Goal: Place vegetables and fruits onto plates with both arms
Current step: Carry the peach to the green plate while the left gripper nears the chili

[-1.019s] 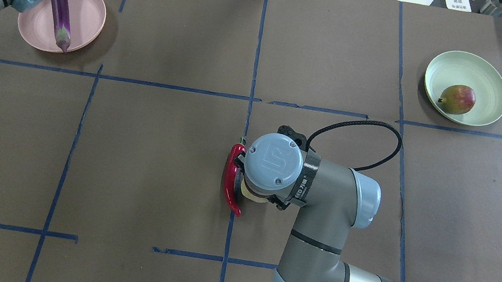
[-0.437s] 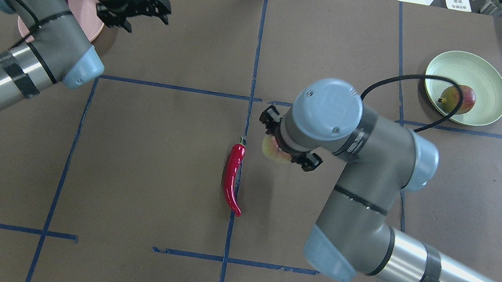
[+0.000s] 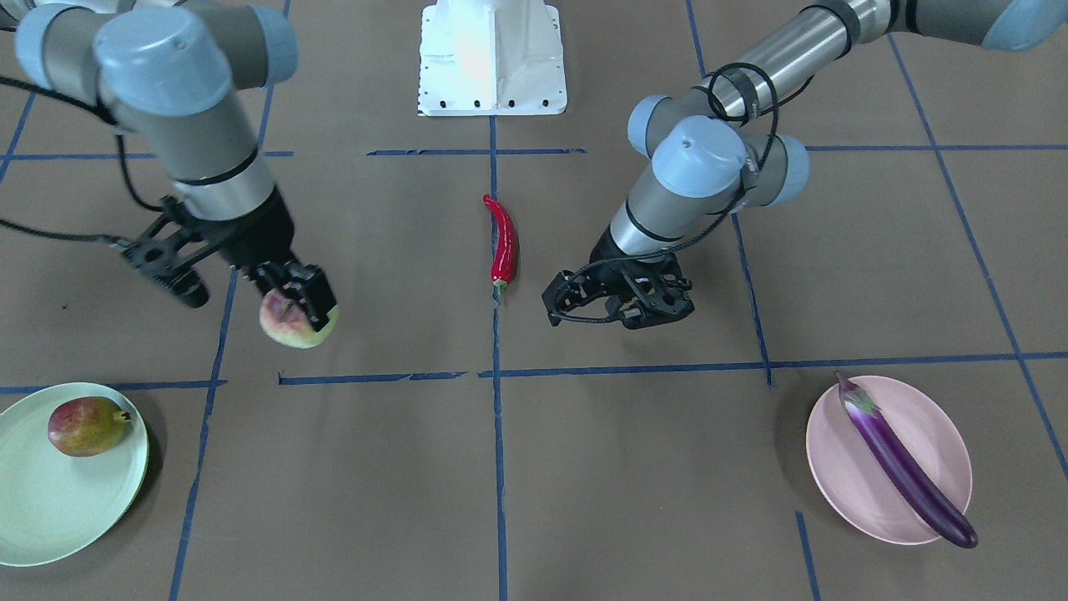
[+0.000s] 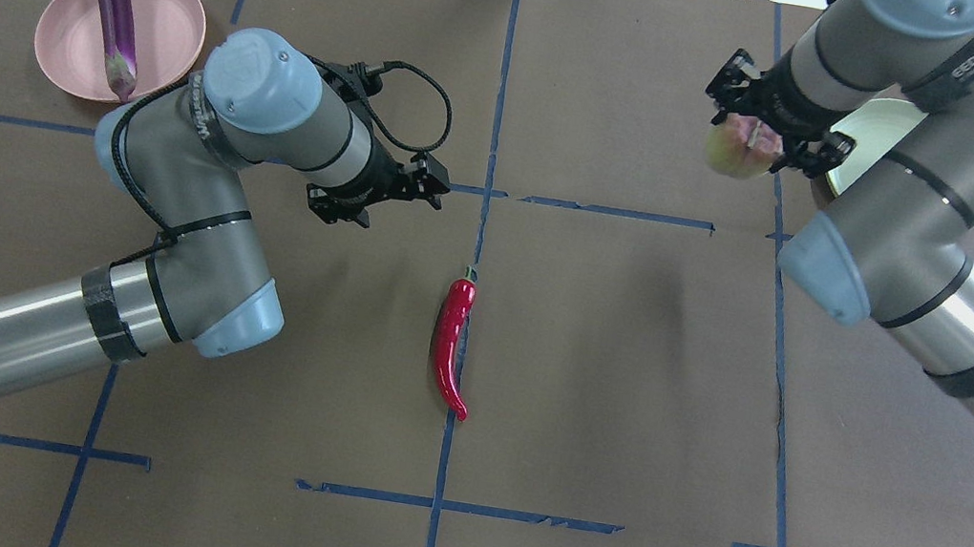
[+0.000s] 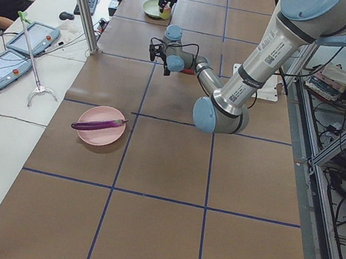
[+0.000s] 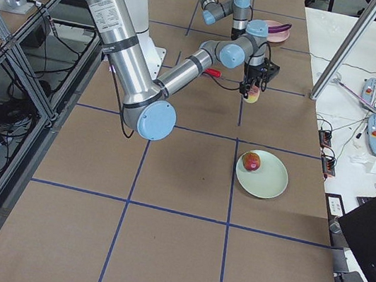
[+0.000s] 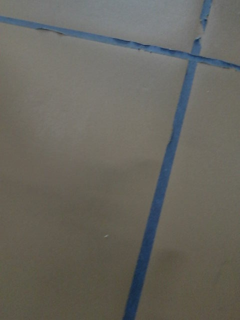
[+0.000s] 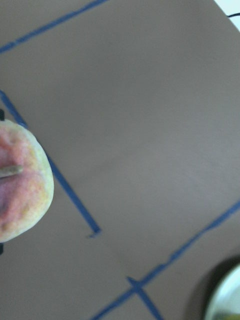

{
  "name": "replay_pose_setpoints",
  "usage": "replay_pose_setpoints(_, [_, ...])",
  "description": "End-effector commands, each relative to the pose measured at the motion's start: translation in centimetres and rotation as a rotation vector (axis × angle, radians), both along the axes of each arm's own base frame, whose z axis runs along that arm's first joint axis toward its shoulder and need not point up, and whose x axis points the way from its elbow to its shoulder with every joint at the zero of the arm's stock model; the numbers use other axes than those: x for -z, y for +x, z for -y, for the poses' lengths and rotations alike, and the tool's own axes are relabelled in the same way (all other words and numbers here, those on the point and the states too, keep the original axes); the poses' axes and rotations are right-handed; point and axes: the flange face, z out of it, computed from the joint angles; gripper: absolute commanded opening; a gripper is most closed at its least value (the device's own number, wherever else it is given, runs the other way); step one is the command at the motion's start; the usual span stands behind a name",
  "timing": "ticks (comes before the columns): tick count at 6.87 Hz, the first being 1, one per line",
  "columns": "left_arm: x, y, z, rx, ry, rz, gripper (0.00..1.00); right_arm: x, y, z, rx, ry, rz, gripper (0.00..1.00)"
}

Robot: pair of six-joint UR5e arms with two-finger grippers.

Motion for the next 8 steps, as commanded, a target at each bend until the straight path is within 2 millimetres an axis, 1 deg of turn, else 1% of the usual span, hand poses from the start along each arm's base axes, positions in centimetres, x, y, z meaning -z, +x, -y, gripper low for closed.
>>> replay_pose_setpoints(1, [1.9, 2.5, -3.0, 0.001, 0.015, 0.009, 1.00, -11.5, 5.4, 8.0, 0.064, 0.030, -0.076, 0.00])
replay_pose_setpoints(2, [1.7, 3.1, -3.6, 0.002, 0.012, 0.029, 1.00, -16.0, 5.7, 10.1, 0.081, 0.055, -0.088, 0.00])
replay_pose_setpoints(3, [2.2, 3.7, -4.0, -0.007, 0.004, 0.053, 1.00, -18.2, 6.7, 10.8, 0.098, 0.052, -0.111, 0.00])
replay_pose_setpoints(5, [2.1, 4.2, -4.5, -0.020, 0.006, 0.063, 1.00, -21.6, 8.0, 11.4, 0.094, 0.026, -0.169, 0.00])
replay_pose_setpoints(6, [1.6, 5.7, -6.4, -0.048, 0.002, 0.079, 1.00, -22.8, 8.1, 11.5, 0.088, 0.014, -0.196, 0.00])
replay_pose_setpoints(7, [2.0, 6.6, -7.4, -0.043, 0.020, 0.082, 1.00, -22.9, 8.0, 11.5, 0.089, 0.012, -0.198, 0.29])
replay_pose_setpoints(8, [2.8, 7.0, -7.8, -0.051, 0.026, 0.076, 1.00, -23.5, 8.0, 11.3, 0.093, 0.005, -0.200, 0.99])
